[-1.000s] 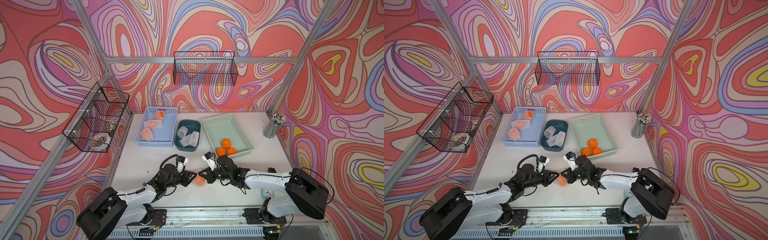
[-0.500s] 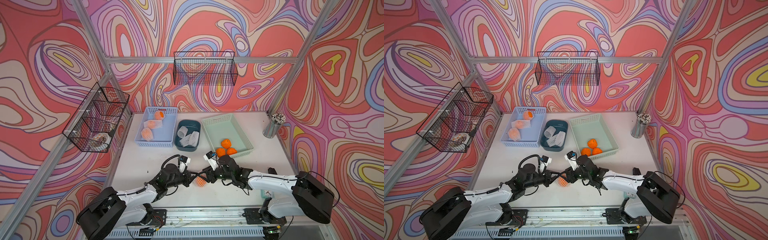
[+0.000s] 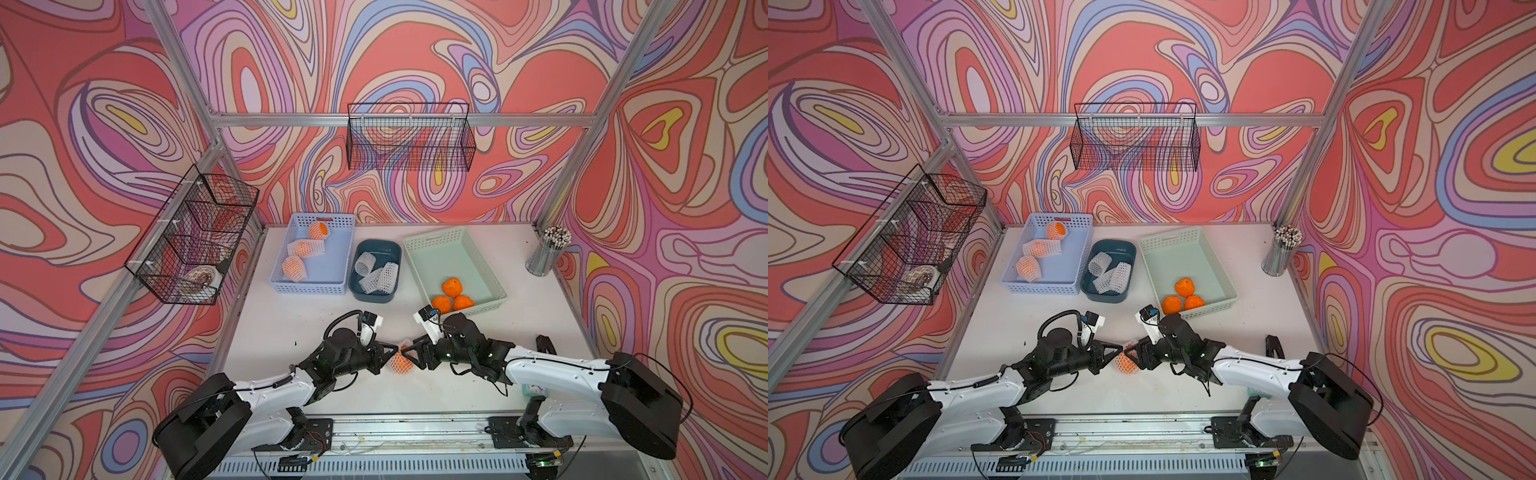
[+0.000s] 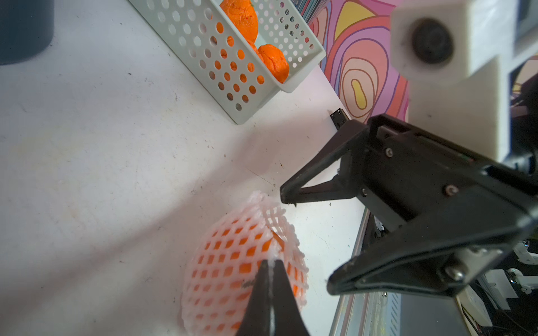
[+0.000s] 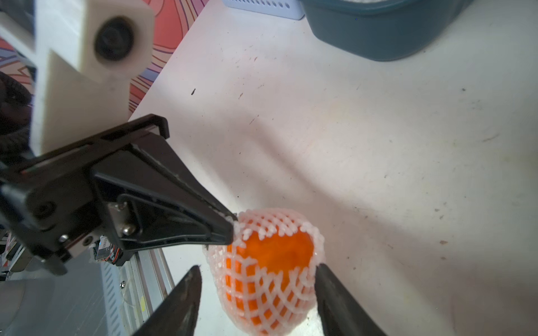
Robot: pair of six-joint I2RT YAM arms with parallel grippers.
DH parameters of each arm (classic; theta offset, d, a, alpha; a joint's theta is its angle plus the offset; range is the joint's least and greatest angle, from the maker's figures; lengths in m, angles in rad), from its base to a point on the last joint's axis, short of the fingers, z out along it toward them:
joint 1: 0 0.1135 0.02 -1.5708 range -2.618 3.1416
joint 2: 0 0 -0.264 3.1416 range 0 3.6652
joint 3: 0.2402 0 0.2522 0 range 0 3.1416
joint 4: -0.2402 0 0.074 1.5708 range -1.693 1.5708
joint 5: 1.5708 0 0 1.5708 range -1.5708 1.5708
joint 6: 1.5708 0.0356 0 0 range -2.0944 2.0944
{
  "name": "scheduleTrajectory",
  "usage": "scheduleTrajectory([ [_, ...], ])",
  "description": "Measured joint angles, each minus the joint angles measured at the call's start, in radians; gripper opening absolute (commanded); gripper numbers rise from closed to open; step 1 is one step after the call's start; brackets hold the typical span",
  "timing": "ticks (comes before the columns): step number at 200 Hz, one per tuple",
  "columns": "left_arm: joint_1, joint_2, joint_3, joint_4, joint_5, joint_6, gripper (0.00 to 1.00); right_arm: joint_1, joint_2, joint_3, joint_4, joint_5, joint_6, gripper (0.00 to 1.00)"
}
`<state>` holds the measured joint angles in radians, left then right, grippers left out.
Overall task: Remove foam nets from oranges
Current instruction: Remove the foam net from the orange.
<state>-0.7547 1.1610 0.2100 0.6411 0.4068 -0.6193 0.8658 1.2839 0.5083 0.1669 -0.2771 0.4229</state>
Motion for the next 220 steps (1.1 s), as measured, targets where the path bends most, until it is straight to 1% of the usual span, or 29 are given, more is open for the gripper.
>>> scheduleTrajectory([
  [52,-0.013,0.0,0.004,0.016,-0.003,-0.01,0.0,0.0,0.054,-0.002,0.019,-0.002,-0.006,0.63],
  [64,-0.016,0.0,0.004,0.016,-0.005,-0.013,0.0,0.0,0.069,-0.002,0.027,-0.004,-0.008,0.6],
  [92,-0.019,0.002,0.004,0.019,-0.01,-0.014,0.0,0.0,0.084,-0.001,0.043,-0.019,-0.012,0.47],
  [126,-0.021,0.035,0.004,0.056,-0.016,-0.021,0.0,0.0,0.1,0.022,0.046,-0.042,-0.022,0.26],
  [147,-0.023,0.047,0.003,0.076,-0.023,-0.026,0.0,0.0,0.107,0.034,0.042,-0.056,-0.027,0.18],
  [185,-0.024,0.049,0.005,0.082,-0.033,-0.028,0.0,0.0,0.104,0.044,0.03,-0.064,-0.029,0.07],
  [220,-0.026,0.006,0.034,0.029,-0.05,-0.023,0.07,0.0,0.068,0.071,-0.021,-0.053,-0.04,0.01],
])
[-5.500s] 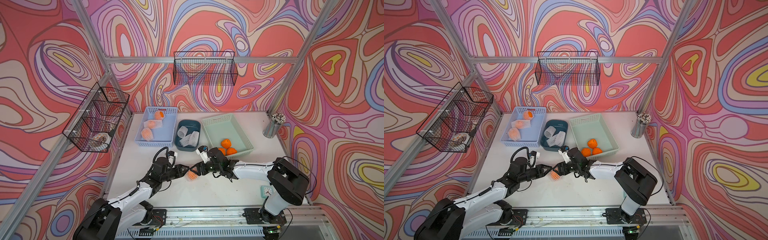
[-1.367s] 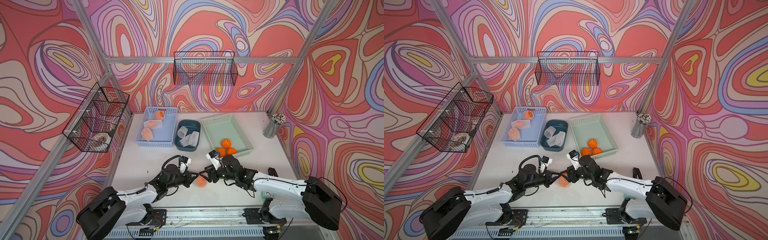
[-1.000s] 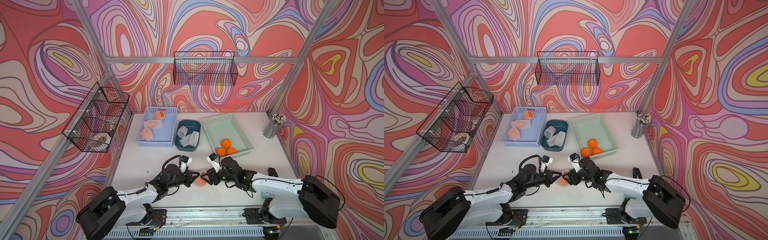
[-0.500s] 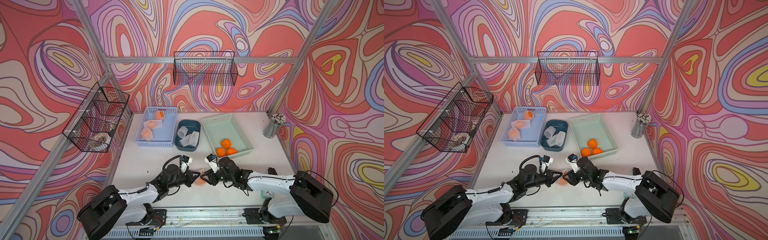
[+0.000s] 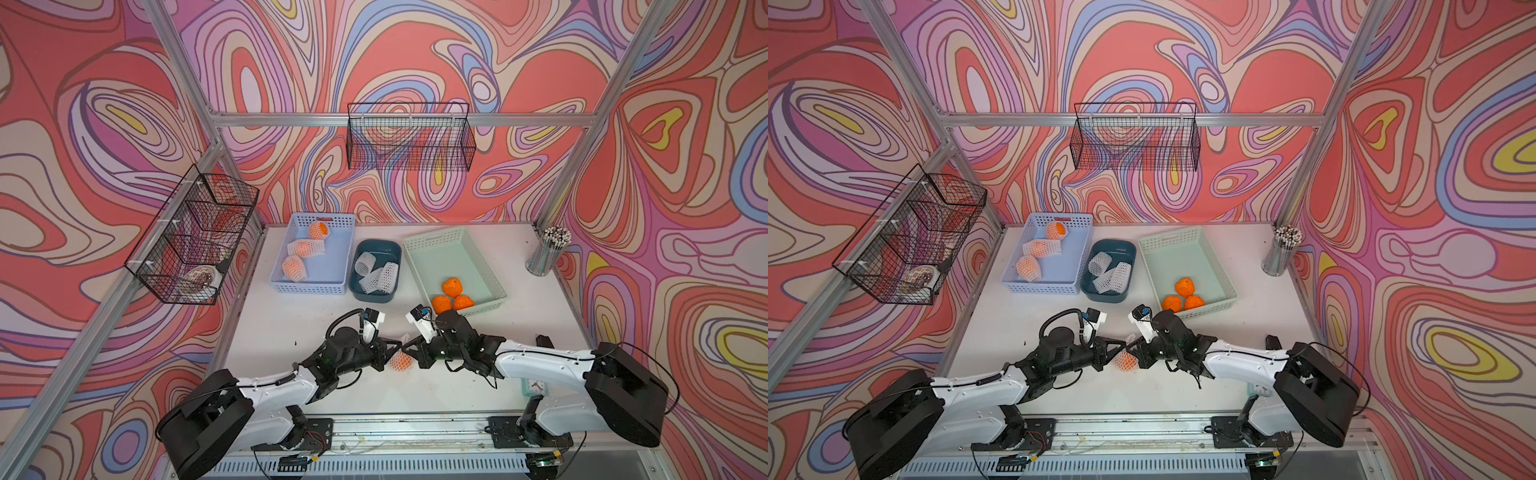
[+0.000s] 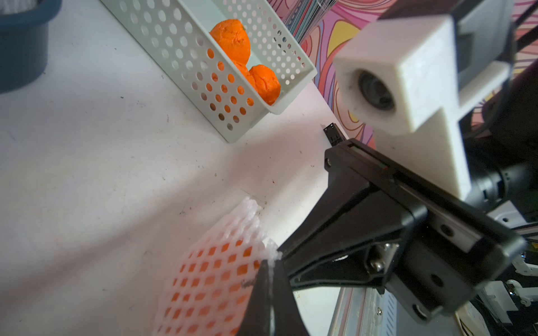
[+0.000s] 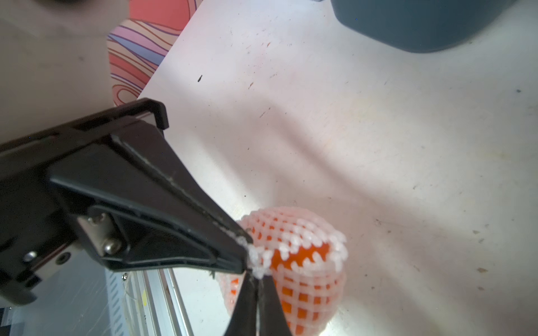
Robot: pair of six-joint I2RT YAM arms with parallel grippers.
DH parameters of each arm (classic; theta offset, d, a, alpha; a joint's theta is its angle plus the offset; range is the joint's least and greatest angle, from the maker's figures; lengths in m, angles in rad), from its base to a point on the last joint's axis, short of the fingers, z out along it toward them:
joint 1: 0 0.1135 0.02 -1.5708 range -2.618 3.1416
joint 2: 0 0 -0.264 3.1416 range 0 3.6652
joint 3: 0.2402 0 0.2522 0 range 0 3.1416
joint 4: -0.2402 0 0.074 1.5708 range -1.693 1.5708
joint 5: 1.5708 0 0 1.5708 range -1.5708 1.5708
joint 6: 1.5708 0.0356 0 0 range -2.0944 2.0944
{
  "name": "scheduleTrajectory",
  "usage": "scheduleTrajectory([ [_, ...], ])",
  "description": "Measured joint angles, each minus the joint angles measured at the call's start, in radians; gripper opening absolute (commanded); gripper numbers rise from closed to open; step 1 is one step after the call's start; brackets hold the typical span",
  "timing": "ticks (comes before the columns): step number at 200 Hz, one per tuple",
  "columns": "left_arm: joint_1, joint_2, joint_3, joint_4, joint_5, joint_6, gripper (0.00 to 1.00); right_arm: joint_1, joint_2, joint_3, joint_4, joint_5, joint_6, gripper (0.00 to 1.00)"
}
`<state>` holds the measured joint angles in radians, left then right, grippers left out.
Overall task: Remove foam nets from oranges
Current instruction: Remove the foam net from the orange.
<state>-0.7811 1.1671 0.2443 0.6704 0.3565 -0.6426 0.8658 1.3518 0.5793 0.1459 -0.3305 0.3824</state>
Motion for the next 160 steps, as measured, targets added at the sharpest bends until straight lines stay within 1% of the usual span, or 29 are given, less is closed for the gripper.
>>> scheduleTrajectory([
  [39,0.0,-0.057,0.045,-0.084,-0.026,0.019,0.04,0.0,-0.023,0.044,-0.049,0.024,-0.007,0.0],
  [47,0.0,-0.063,0.053,-0.101,-0.033,0.022,0.03,0.0,-0.023,0.051,-0.057,0.027,-0.009,0.03],
  [54,0.0,-0.066,0.056,-0.109,-0.037,0.024,0.03,0.0,-0.023,0.057,-0.065,0.031,-0.011,0.08],
  [64,0.0,-0.072,0.058,-0.124,-0.044,0.028,0.03,0.0,-0.024,0.061,-0.073,0.035,-0.015,0.22],
  [72,0.0,-0.077,0.06,-0.137,-0.048,0.03,0.03,0.0,-0.027,0.063,-0.082,0.04,-0.021,0.28],
  [90,0.0,-0.087,0.076,-0.188,-0.063,0.037,0.02,0.0,-0.043,0.063,-0.112,0.054,-0.026,0.47],
  [117,0.003,-0.1,0.127,-0.278,-0.095,0.048,0.02,0.0,-0.102,0.063,-0.148,0.066,-0.031,0.64],
  [136,0.018,-0.108,0.157,-0.326,-0.104,0.048,0.02,0.0,-0.156,0.061,-0.165,0.076,-0.03,0.73],
  [160,0.061,-0.106,0.189,-0.381,-0.102,0.048,0.02,0.0,-0.21,0.047,-0.171,0.08,-0.031,0.82],
])
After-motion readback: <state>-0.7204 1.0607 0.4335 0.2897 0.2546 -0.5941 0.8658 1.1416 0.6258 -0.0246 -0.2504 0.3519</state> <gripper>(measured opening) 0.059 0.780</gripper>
